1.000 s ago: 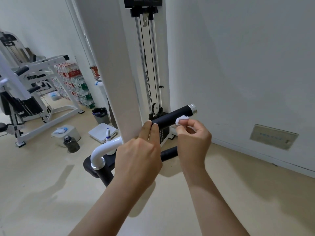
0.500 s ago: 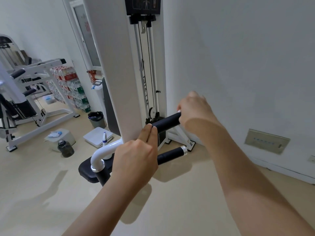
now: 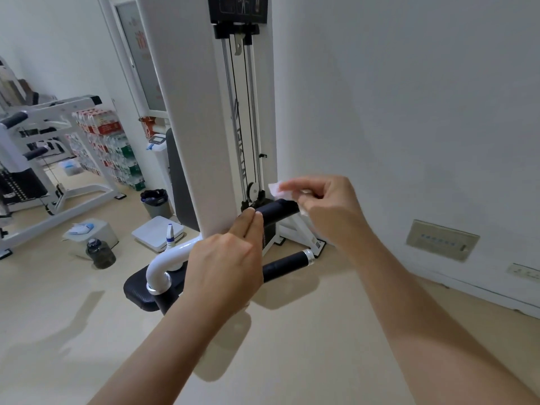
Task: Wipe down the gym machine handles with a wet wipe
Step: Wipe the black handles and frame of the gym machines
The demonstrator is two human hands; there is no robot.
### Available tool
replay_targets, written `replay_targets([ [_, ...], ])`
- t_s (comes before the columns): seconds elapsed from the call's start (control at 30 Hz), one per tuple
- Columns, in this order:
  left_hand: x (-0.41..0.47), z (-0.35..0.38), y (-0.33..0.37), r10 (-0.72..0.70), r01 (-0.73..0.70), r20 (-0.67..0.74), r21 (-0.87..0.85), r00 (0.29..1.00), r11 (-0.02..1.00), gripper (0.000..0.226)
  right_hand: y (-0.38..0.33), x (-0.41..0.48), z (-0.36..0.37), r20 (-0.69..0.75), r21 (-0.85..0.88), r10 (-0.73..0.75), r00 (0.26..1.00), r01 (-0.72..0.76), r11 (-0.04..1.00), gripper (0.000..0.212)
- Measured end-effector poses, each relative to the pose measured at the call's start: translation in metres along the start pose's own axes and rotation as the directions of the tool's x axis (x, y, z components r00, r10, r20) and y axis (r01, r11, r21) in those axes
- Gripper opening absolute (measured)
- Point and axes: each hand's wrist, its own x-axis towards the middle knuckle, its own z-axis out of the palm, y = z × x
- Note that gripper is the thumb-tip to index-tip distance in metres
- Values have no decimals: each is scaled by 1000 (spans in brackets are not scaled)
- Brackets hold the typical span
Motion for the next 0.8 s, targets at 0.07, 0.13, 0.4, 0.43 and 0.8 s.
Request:
replay_targets([
  [0.07,-1,-4,-3,-47,41,-38,-151,998,988,44,12,-14,-5,-120,392,96,988,-42,919,27],
  [0.13,-6,-10,-6,-187,163,-5,-462,982,872,31,22,-36,-6,-92,578,182,979,-96,810,21],
  [0.4,-63,10,26,-267,403,321,-838,909,368,10,46,-110,43,110,563,370,923,-364,742,14],
  [0.43,-69,15,28,-314,439,339,-828,887,348,9,51,-115,47,73,608,417,906,-372,701,16],
  [0.8,-118,42,36,-197,296,232,-554,953,778,23,82,-152,80,-20,462,506,862,-441,769,16],
])
